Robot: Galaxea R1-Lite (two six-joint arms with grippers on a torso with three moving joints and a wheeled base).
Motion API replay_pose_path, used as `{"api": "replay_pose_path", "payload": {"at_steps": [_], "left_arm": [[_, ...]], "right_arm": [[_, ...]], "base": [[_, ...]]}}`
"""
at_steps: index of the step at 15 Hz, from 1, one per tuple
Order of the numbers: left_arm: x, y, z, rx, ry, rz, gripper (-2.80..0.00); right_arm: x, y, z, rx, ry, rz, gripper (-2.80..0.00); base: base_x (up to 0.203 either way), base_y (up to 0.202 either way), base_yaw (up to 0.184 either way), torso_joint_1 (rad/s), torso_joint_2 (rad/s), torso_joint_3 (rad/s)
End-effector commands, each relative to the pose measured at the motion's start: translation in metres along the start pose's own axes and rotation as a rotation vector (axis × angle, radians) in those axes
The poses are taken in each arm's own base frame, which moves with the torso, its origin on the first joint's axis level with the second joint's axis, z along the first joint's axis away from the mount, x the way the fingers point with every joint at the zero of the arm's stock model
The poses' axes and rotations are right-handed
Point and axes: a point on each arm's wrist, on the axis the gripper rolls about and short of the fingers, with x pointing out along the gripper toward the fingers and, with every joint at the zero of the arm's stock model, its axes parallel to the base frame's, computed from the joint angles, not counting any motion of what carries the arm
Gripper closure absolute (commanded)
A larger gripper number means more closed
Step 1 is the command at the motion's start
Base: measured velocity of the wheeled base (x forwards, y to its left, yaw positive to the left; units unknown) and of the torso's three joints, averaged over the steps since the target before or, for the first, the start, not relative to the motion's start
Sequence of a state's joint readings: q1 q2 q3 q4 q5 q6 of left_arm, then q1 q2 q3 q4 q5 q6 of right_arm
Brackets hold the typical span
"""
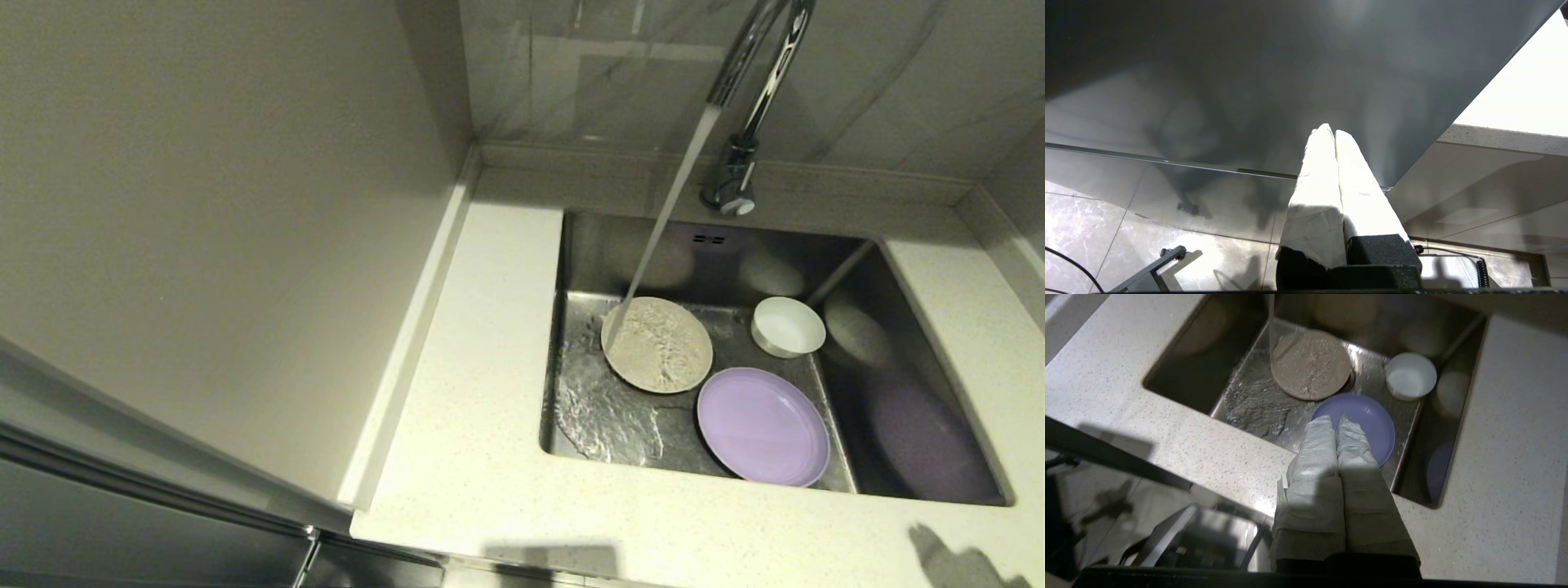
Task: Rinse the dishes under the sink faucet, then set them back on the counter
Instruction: Turn off the faucet
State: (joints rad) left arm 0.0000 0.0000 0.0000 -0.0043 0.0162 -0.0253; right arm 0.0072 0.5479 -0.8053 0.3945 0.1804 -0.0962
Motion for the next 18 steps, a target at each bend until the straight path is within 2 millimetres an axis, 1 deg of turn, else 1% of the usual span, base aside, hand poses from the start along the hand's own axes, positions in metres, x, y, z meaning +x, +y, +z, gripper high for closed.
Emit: {"api": "replay_pose_path", "payload": {"at_steps": [1, 3, 5, 6, 9, 10, 12, 14, 16, 18], "left_arm": [[0.000, 0.000, 0.000, -0.001, -0.003, 0.001, 0.00], [0.000, 0.000, 0.000, -0.001, -0.003, 0.000, 0.00], [0.000, 0.000, 0.000, -0.001, -0.003, 0.001, 0.00], [0.000, 0.000, 0.000, -0.001, -0.003, 0.001, 0.00], [0.000, 0.000, 0.000, 0.000, -0.003, 0.001, 0.00], [0.000, 0.000, 0.000, -0.001, -0.003, 0.001, 0.00], [0.000, 0.000, 0.000, -0.001, -0.003, 0.001, 0.00], [0.000, 0.000, 0.000, -0.001, -0.003, 0.001, 0.00], [0.000, 0.000, 0.000, -0.001, -0.003, 0.001, 0.00], [0.000, 0.000, 0.000, -0.001, -0.003, 0.001, 0.00]], "right_arm": [[0.044, -0.012, 0.039, 0.041, 0.261, 0.032, 0.00], [0.072, -0.018, 0.060, 0.050, 0.361, 0.057, 0.00], [0.106, -0.025, 0.079, 0.107, 0.404, 0.110, 0.00], [0.126, -0.028, 0.091, 0.175, 0.408, 0.157, 0.00], [0.195, -0.041, 0.119, 0.446, 0.431, 0.251, 0.00], [0.217, -0.046, 0.122, 0.535, 0.448, 0.279, 0.00], [0.257, -0.054, 0.122, 0.661, 0.484, 0.310, 0.00], [0.295, -0.062, 0.115, 0.741, 0.514, 0.315, 0.00], [0.328, -0.068, 0.106, 0.752, 0.482, 0.324, 0.00], [0.353, -0.072, 0.097, 0.740, 0.444, 0.331, 0.00]], "base": [[0.000, 0.000, 0.000, 0.000, 0.00, 0.000], [0.000, 0.000, 0.000, 0.000, 0.00, 0.000], [0.000, 0.000, 0.000, 0.000, 0.00, 0.000], [0.000, 0.000, 0.000, 0.000, 0.00, 0.000], [0.000, 0.000, 0.000, 0.000, 0.00, 0.000], [0.000, 0.000, 0.000, 0.000, 0.00, 0.000], [0.000, 0.000, 0.000, 0.000, 0.00, 0.000], [0.000, 0.000, 0.000, 0.000, 0.00, 0.000], [0.000, 0.000, 0.000, 0.000, 0.00, 0.000], [0.000, 0.000, 0.000, 0.000, 0.00, 0.000]]}}
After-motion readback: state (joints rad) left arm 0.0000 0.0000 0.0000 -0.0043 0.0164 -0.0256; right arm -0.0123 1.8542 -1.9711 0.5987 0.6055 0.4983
